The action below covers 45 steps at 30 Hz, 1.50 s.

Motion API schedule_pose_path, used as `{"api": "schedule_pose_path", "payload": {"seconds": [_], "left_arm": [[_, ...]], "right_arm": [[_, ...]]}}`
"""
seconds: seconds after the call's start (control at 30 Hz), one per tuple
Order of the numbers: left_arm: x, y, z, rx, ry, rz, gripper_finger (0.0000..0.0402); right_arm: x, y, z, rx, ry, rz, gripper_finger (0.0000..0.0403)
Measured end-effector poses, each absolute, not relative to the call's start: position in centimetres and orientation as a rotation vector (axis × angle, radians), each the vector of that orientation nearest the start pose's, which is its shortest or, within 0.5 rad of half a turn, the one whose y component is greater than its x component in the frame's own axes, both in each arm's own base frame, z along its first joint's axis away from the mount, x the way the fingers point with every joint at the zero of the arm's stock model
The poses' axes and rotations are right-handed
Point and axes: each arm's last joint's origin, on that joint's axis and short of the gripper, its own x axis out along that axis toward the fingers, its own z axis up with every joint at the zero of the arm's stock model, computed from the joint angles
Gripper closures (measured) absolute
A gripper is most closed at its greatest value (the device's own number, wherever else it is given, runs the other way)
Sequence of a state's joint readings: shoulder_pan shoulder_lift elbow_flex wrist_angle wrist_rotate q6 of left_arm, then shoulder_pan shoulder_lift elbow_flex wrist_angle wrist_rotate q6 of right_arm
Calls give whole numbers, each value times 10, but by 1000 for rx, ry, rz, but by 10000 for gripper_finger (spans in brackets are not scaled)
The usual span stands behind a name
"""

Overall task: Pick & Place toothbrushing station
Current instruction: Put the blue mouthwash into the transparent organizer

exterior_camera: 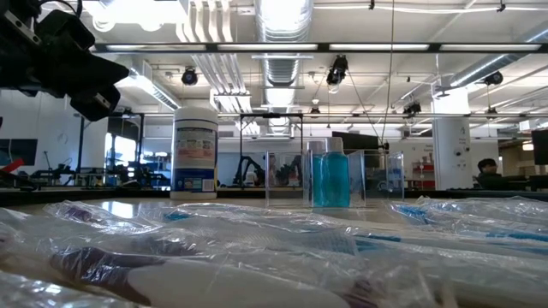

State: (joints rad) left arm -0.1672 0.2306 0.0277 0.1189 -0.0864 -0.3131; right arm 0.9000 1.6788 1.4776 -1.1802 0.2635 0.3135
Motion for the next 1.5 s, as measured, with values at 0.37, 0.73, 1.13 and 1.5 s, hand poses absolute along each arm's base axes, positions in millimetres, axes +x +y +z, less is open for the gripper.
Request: {"api": "schedule_pose_path", "payload": {"seconds": [0.37, 0.73, 1.13, 1.5], "left_arm": [[110, -16, 165, -276, 95, -61, 383], [110, -15, 165, -225, 92, -33, 383], [110, -15, 161, -193, 124, -22, 383], [110, -15, 159, -191, 147, -19, 383]], "right_arm": [[237, 132, 346, -744, 1011, 301, 319], [282, 57, 326, -906, 1153, 434, 319], [319, 45, 314, -1101, 1225, 588, 318], [330, 31, 307, -1118, 1293, 659, 318]]}}
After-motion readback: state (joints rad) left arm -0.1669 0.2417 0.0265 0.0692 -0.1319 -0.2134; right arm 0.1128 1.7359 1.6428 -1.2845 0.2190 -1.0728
